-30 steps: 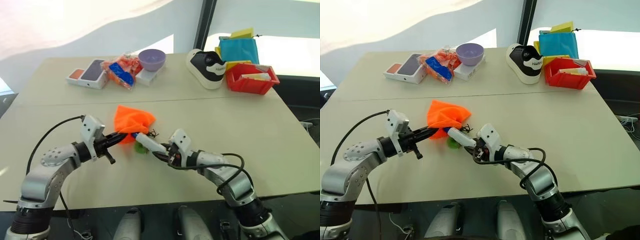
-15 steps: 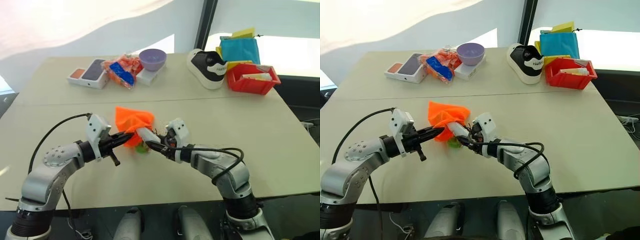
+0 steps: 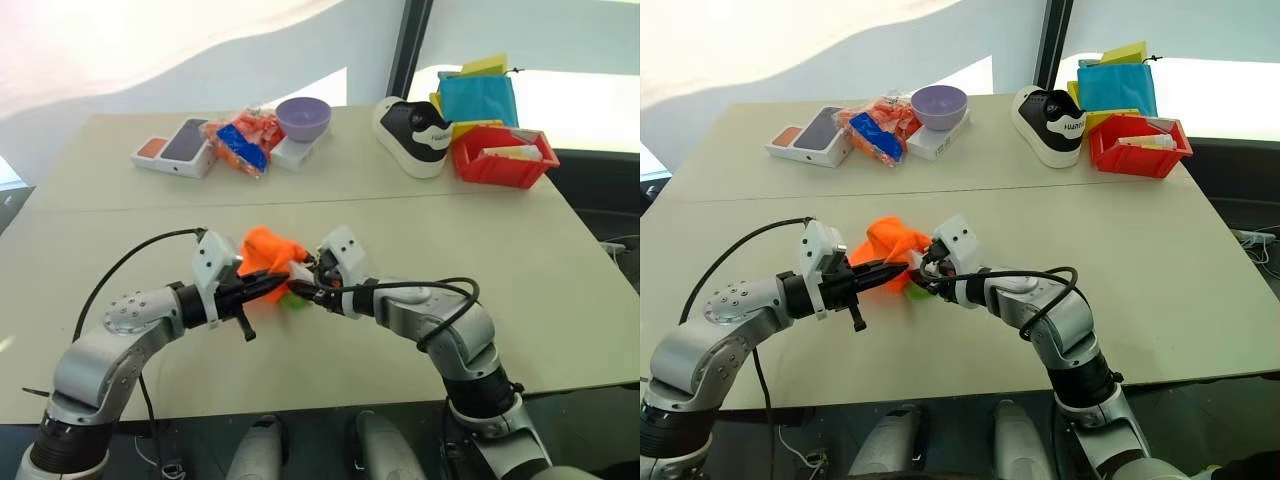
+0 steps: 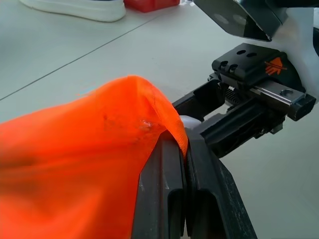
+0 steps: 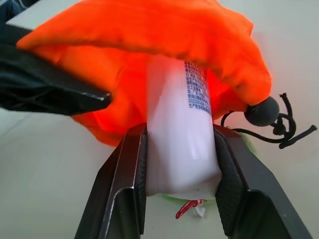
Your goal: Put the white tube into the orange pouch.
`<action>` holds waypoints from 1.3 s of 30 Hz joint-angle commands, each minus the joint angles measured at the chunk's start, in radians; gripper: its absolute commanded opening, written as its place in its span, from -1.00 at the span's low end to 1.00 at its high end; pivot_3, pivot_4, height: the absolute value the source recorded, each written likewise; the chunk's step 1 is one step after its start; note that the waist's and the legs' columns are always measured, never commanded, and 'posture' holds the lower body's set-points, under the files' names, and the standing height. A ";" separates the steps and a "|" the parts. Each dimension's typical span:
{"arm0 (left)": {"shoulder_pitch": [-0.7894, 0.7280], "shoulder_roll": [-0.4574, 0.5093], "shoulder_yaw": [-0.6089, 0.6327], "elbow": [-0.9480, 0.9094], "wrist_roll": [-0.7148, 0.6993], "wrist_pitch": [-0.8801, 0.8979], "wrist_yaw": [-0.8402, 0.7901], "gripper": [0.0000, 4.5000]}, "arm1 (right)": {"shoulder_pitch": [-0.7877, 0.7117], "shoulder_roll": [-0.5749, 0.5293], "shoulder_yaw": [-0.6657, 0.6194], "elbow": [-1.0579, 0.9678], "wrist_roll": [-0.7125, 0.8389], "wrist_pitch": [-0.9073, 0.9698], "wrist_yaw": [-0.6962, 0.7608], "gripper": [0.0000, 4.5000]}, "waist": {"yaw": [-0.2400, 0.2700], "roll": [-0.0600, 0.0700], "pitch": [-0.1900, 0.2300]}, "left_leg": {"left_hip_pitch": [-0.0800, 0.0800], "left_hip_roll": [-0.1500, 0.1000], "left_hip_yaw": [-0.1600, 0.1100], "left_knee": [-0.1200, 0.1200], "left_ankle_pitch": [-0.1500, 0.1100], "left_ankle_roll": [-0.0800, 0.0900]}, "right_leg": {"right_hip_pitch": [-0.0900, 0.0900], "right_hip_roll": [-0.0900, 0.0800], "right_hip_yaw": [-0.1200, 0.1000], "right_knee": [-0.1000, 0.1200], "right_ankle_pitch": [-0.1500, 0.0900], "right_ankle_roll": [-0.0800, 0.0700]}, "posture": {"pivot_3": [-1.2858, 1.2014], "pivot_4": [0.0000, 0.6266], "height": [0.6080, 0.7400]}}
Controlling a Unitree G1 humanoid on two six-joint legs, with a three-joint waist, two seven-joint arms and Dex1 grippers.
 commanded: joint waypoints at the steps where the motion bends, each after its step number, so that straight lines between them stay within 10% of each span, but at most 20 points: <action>1: 0.019 0.021 0.016 -0.017 0.000 -0.022 -0.014 -1.00 | -0.040 -0.068 0.045 -0.073 -0.017 -0.036 0.057 -0.41 | 0.001 0.000 0.000 | 0.000 0.000 0.000 0.000 0.000 0.000 | 0.000 0.000 0.000 0.000 0.000 0.000 | 0.03 -0.52 1.00; 32: 0.089 0.036 0.000 -0.038 0.005 -0.046 -0.017 -1.00 | -0.212 0.043 0.194 0.193 -0.283 -0.123 0.007 -0.41 | -0.001 0.000 0.000 | -0.001 0.000 0.000 0.000 0.000 0.000 | -0.002 0.000 0.000 0.000 0.000 0.000 | 0.03 -0.52 1.00; 39: 0.092 -0.009 0.126 0.062 -0.065 -0.034 0.015 -1.00 | -0.153 0.023 0.134 0.082 -0.211 -0.160 0.097 0.78 | 0.001 0.000 0.000 | -0.002 0.000 -0.001 0.000 0.000 0.000 | -0.002 0.000 0.000 0.000 0.000 0.000 | 0.03 -0.52 1.00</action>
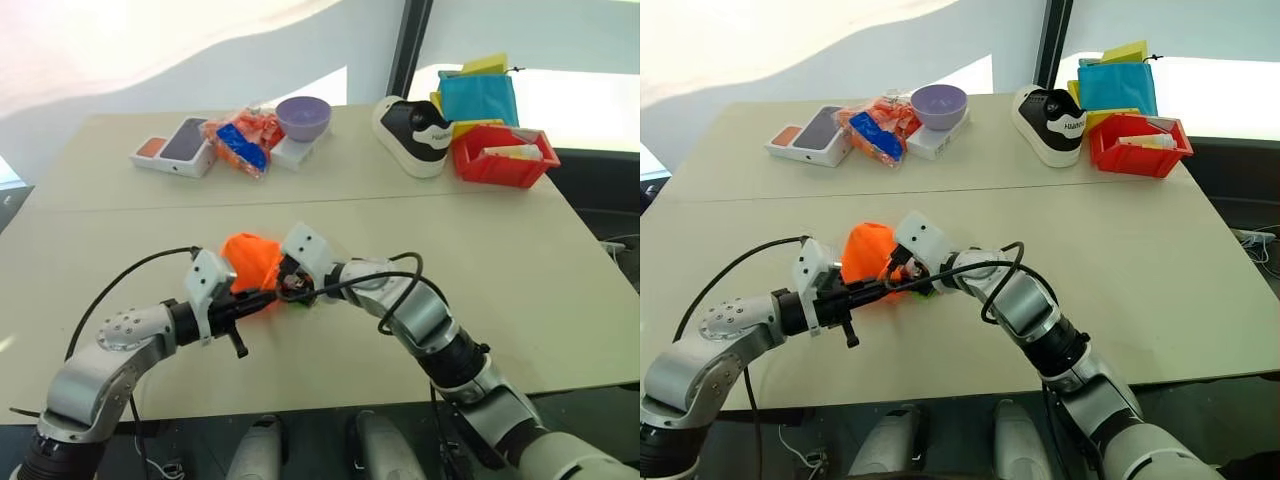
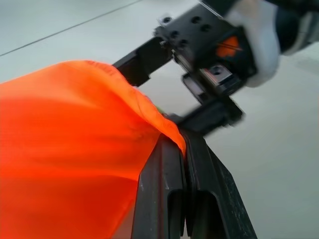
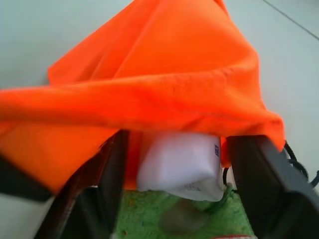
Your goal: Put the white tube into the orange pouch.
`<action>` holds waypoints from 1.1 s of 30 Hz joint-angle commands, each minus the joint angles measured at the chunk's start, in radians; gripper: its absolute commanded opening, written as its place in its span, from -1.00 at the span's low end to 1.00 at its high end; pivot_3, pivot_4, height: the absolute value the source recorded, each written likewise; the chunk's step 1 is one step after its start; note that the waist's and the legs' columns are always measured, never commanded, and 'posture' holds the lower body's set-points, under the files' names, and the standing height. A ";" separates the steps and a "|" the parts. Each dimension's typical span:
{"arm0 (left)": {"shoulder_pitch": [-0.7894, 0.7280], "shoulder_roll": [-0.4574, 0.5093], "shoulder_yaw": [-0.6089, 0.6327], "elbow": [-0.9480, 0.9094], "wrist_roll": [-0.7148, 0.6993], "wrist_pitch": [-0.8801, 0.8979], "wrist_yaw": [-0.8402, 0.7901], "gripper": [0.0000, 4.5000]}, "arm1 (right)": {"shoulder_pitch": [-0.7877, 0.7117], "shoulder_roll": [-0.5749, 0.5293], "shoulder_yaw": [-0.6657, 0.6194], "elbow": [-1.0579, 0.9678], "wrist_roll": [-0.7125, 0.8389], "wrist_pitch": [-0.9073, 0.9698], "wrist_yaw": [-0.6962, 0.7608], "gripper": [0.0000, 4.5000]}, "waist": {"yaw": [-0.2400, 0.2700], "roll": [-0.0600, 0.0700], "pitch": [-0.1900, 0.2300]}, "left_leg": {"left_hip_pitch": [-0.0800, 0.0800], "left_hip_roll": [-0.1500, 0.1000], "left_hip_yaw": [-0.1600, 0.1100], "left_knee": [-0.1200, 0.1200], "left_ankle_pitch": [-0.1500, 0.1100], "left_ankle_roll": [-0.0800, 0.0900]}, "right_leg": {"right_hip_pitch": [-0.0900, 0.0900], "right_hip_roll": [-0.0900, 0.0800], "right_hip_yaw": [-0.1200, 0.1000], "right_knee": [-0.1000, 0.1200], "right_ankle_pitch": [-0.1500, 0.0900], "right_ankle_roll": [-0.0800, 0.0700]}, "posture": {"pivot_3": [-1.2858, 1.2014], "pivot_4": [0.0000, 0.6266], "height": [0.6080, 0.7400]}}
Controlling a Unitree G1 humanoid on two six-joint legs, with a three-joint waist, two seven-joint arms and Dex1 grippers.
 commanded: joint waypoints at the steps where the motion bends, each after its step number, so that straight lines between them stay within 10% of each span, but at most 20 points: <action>1: 0.005 -0.017 0.097 0.037 -0.054 -0.003 0.014 -1.00 | 0.028 -0.016 -0.052 -0.122 0.052 -0.035 0.057 0.78 | -0.001 0.000 0.000 | 0.000 0.000 0.000 0.000 0.000 0.000 | 0.000 0.000 0.000 0.000 0.000 0.000 | 0.03 -0.52 1.00; 9: 0.008 -0.055 0.187 0.085 -0.170 0.048 0.040 -1.00 | 0.138 -0.118 -0.147 -0.182 0.103 -0.108 0.139 0.68 | 0.003 -0.001 0.000 | 0.000 0.000 0.000 0.000 0.000 0.000 | 0.001 -0.001 0.000 -0.001 0.000 0.000 | 0.03 -0.52 1.00; 17: -0.020 -0.036 0.184 0.113 -0.187 0.059 0.041 -1.00 | 0.179 -0.136 -0.130 -0.189 0.110 -0.096 0.148 -0.99 | 0.001 -0.001 0.000 | 0.000 0.000 0.000 0.000 0.000 0.000 | 0.000 0.000 0.000 0.000 0.000 0.000 | 0.03 -0.52 1.00; 33: -0.001 -0.025 0.181 0.037 -0.224 0.095 0.044 -1.00 | 0.098 0.074 -0.054 0.073 -0.003 -0.207 0.004 -0.99 | 0.000 -0.001 0.000 | 0.000 0.000 0.000 0.000 0.000 0.000 | 0.000 0.000 0.000 0.000 0.000 0.000 | 0.03 -0.52 1.00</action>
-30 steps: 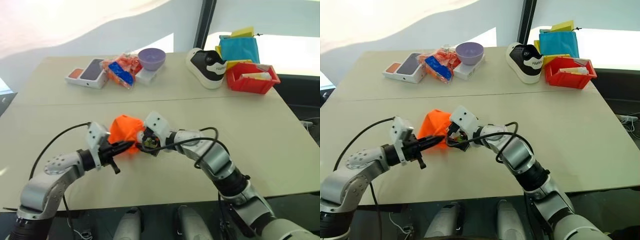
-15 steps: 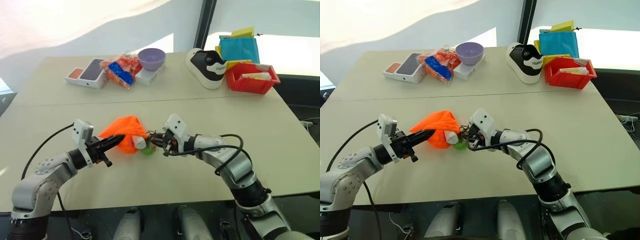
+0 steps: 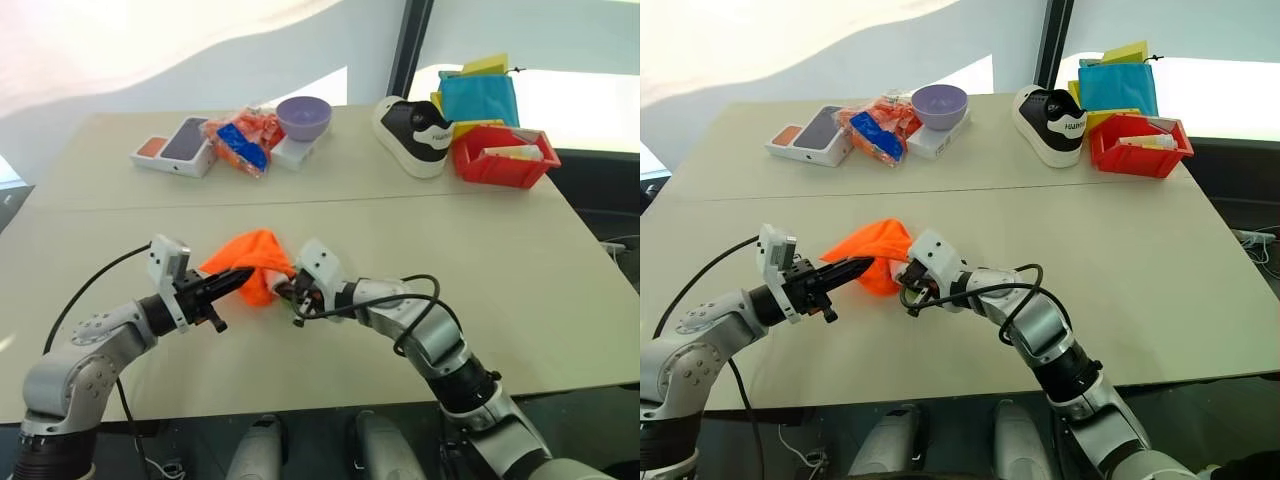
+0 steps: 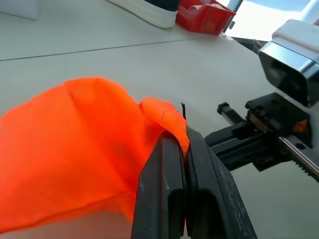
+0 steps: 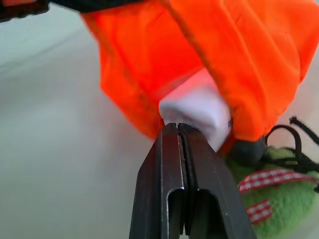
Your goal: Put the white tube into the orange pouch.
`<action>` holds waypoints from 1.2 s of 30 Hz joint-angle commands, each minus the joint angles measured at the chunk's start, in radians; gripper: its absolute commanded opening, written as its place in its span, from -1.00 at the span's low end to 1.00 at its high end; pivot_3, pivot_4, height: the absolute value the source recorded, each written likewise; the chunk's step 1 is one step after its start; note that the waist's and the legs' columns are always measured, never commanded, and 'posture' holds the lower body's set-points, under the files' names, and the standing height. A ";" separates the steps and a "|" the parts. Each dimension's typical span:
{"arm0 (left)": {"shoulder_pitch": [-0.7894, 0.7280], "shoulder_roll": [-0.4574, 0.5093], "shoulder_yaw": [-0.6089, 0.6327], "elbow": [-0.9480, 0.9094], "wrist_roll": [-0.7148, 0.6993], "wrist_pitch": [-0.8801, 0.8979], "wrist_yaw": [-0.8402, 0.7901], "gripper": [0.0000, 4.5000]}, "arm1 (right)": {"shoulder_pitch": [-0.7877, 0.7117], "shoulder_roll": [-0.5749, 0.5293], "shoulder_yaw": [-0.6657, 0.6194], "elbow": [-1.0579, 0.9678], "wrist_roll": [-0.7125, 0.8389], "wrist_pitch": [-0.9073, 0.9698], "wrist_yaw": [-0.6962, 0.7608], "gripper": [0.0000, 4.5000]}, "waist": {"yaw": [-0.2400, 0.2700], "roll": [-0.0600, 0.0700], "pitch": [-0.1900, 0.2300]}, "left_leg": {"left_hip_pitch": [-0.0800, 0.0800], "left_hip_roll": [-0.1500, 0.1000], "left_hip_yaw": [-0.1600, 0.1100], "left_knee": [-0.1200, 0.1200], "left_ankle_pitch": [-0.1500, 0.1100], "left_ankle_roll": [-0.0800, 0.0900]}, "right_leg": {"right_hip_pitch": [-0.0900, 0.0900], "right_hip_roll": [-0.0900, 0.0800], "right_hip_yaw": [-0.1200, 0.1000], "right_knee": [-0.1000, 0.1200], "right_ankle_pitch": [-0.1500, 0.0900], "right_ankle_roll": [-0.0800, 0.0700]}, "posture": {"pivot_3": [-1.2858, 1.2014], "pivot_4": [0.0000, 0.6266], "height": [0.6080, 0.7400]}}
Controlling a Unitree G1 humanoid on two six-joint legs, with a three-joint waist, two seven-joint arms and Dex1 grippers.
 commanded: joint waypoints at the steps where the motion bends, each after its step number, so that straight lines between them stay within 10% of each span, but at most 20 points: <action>1: 0.013 0.021 0.023 -0.052 -0.032 0.008 -0.003 -1.00 | -0.041 0.056 -0.008 0.071 -0.058 -0.088 -0.068 -0.99 | -0.001 0.000 0.000 | 0.000 0.000 0.000 0.000 0.000 0.000 | 0.000 0.000 0.000 0.000 0.000 0.000 | 0.03 -0.52 1.00; 14: 0.084 0.111 0.031 0.008 0.061 -0.057 -0.059 -1.00 | 0.027 -0.034 -0.003 -0.031 -0.052 -0.160 0.065 -0.99 | 0.002 0.000 0.000 | 0.000 0.000 0.000 0.000 0.000 0.000 | -0.001 0.000 0.000 0.000 0.000 0.000 | 0.03 -0.52 1.00; 20: 0.136 0.168 0.043 0.129 0.162 -0.157 -0.122 -1.00 | 0.061 -0.137 -0.040 -0.127 -0.014 -0.134 0.138 0.03 | -0.002 0.000 0.000 | 0.000 0.001 0.001 -0.001 0.000 0.000 | -0.002 0.000 0.000 0.000 -0.001 -0.002 | 0.03 -0.52 1.00; 32: 0.147 0.148 0.055 0.162 0.194 -0.233 -0.143 -1.00 | 0.026 -0.108 -0.052 0.015 -0.062 -0.080 0.066 0.03 | 0.001 0.000 0.000 | -0.012 0.002 0.001 0.000 0.000 0.000 | -0.013 -0.002 0.000 0.001 0.000 -0.002 | 0.03 -0.52 1.00; 36: 0.172 0.142 0.075 0.127 0.158 -0.217 -0.163 -0.37 | 0.008 -0.085 -0.051 0.071 -0.081 -0.070 0.040 0.06 | 0.000 0.000 0.000 | -0.012 0.002 0.001 0.000 0.000 0.000 | -0.014 -0.001 0.000 0.001 0.000 -0.001 | 0.03 -0.52 1.00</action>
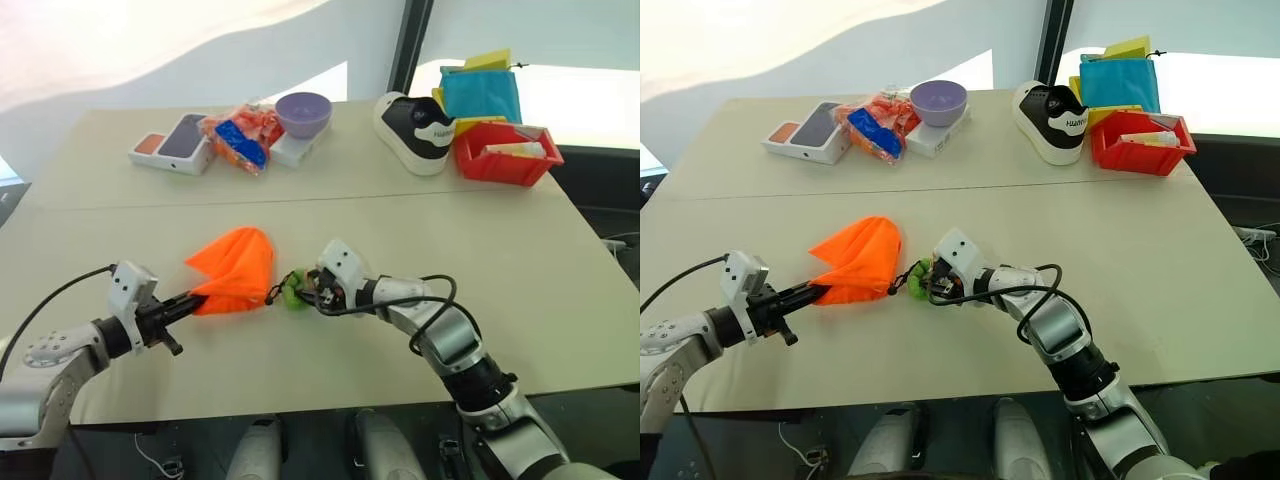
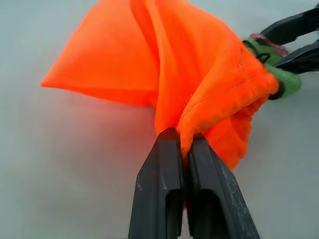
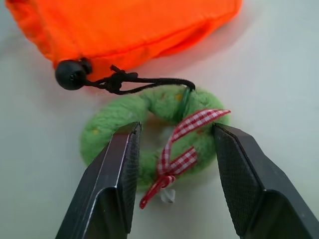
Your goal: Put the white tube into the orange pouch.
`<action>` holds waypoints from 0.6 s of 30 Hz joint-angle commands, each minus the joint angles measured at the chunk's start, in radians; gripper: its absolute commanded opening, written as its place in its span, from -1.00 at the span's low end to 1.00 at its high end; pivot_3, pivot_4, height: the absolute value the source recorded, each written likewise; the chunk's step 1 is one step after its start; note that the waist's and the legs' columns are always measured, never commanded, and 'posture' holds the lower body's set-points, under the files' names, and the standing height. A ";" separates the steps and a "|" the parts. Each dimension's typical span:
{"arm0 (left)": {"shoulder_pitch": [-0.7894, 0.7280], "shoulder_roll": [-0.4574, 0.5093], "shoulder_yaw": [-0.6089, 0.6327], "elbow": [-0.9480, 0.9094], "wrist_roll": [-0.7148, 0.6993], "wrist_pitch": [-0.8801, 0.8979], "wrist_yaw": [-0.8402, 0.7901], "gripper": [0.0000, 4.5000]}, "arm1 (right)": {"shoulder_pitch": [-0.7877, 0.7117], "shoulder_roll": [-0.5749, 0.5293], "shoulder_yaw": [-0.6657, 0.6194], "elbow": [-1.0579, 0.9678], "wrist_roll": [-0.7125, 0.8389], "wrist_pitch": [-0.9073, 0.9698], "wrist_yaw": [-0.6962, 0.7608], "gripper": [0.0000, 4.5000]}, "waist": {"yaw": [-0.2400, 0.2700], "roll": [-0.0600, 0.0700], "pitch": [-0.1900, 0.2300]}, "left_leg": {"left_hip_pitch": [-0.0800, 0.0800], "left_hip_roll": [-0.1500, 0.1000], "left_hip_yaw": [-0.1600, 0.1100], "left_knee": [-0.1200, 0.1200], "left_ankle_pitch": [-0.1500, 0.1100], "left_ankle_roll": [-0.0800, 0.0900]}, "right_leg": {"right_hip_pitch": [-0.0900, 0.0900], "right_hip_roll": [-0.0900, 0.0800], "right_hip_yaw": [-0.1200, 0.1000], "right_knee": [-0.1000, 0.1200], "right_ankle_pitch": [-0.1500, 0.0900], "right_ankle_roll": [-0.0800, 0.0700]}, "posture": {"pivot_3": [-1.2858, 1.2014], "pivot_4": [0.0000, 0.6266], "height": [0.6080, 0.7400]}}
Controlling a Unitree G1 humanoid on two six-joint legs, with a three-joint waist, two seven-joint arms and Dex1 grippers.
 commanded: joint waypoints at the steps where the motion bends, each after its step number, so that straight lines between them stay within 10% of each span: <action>1: 0.015 0.001 0.041 -0.044 0.008 -0.032 0.003 -0.16 | -0.022 0.019 -0.008 0.030 -0.015 0.008 -0.019 0.06 | 0.001 0.000 0.000 | 0.000 0.000 0.000 0.000 0.000 0.000 | 0.000 0.000 0.000 0.000 0.000 0.000 | 0.03 -0.52 1.00; 4: 0.007 0.000 0.064 -0.050 -0.001 -0.046 0.009 0.54 | -0.020 0.018 -0.017 0.033 -0.014 0.012 -0.020 -0.20 | 0.002 0.000 0.000 | 0.000 -0.001 -0.001 0.000 0.000 0.000 | 0.000 0.001 0.000 0.001 0.000 -0.001 | 0.03 -0.52 1.00; 8: -0.021 0.017 0.104 -0.080 -0.075 0.001 -0.004 0.55 | 0.004 -0.033 -0.050 -0.021 -0.008 0.008 -0.007 -0.99 | 0.008 0.000 0.000 | 0.000 -0.001 -0.001 0.002 0.000 0.000 | 0.000 0.001 0.000 0.001 0.000 -0.002 | 0.03 -0.52 1.00; 18: -0.167 0.062 0.014 -0.144 -0.092 0.044 -0.031 0.55 | 0.106 -0.165 -0.258 -0.218 0.121 0.024 0.055 -0.99 | 0.001 -0.001 0.000 | 0.000 -0.001 0.000 0.002 0.000 0.000 | 0.001 0.002 0.000 0.002 0.002 0.001 | 0.03 -0.52 1.00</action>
